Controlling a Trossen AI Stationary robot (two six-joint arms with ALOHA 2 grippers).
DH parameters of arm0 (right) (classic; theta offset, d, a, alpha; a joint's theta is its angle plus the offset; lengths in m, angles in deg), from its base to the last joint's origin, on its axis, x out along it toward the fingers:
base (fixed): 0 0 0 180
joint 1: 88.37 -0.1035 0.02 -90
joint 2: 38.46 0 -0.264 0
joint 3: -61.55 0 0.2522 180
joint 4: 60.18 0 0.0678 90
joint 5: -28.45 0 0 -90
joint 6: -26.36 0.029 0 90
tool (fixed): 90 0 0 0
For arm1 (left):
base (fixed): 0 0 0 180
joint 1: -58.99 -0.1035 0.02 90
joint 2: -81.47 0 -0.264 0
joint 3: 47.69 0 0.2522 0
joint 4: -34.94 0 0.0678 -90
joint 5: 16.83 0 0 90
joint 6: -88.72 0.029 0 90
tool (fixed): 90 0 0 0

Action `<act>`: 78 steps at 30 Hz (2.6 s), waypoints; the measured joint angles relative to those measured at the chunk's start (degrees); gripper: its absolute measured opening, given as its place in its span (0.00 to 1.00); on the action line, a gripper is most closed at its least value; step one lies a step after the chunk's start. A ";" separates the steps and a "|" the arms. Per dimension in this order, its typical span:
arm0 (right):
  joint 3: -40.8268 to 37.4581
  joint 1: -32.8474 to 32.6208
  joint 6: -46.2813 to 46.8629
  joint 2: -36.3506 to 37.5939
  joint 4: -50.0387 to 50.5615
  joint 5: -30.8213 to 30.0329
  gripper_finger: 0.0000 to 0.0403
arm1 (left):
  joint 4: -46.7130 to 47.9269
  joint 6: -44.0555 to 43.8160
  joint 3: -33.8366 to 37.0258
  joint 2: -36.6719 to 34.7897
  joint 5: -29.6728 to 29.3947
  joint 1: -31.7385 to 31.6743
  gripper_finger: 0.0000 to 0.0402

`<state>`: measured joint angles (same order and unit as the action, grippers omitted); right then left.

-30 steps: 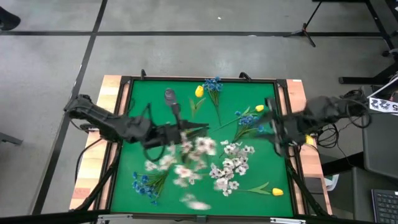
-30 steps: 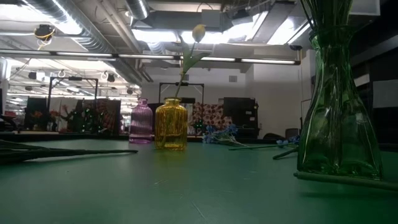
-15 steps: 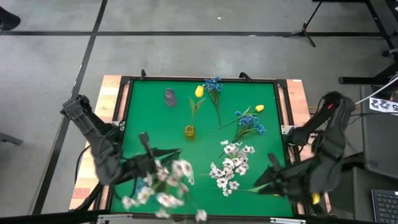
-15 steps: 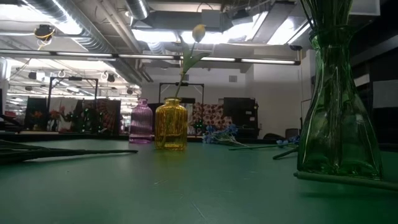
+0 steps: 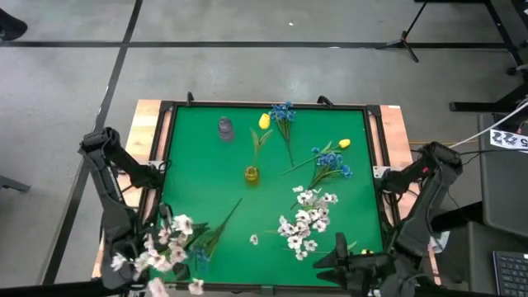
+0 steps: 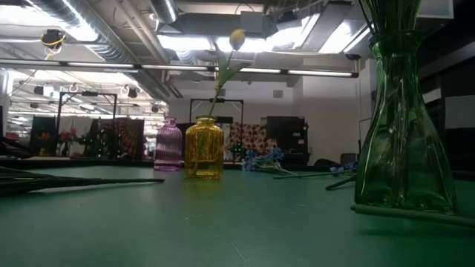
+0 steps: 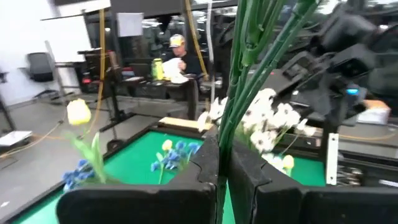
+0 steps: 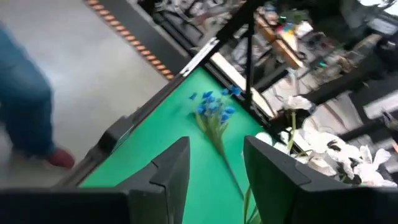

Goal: Sort flowers into vase by color
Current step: Put the white flowers into the green vase

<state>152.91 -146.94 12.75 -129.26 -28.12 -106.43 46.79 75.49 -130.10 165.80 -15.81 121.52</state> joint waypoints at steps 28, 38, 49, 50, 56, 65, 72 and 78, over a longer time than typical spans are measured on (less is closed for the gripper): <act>0.02 4.82 30.15 -21.33 -17.23 -20.82 0.38 | -1.71 -6.12 5.58 0.82 -1.08 -3.76 0.02; 0.02 6.61 32.87 -23.69 -21.55 -32.14 0.38 | -1.72 -9.25 5.58 0.82 0.54 -3.76 0.02; 0.02 8.09 32.59 -23.22 -25.11 -34.63 0.38 | -1.73 -12.26 5.58 3.97 4.14 -3.65 0.03; 0.02 8.11 32.57 -23.07 -25.16 -35.25 0.38 | -1.73 -12.47 5.58 4.56 4.33 -3.70 0.03; 0.02 8.00 32.46 -22.30 -26.11 -38.40 0.38 | -1.73 -15.96 5.58 7.73 4.47 -4.11 0.02; 2.60 7.96 27.29 -22.16 -29.13 -33.76 0.38 | -1.84 -22.89 5.58 11.26 5.46 -6.29 0.02; 8.46 7.98 17.22 -22.16 -28.87 -34.11 0.38 | -6.34 -27.23 5.58 15.48 7.76 -7.87 0.02; 10.92 7.96 10.42 -22.16 -28.78 -36.13 0.38 | -13.94 -25.56 5.58 19.66 7.97 -8.03 0.02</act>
<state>163.83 -138.98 23.17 -151.42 -56.90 -142.56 32.86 49.92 -124.52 185.46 -7.84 113.49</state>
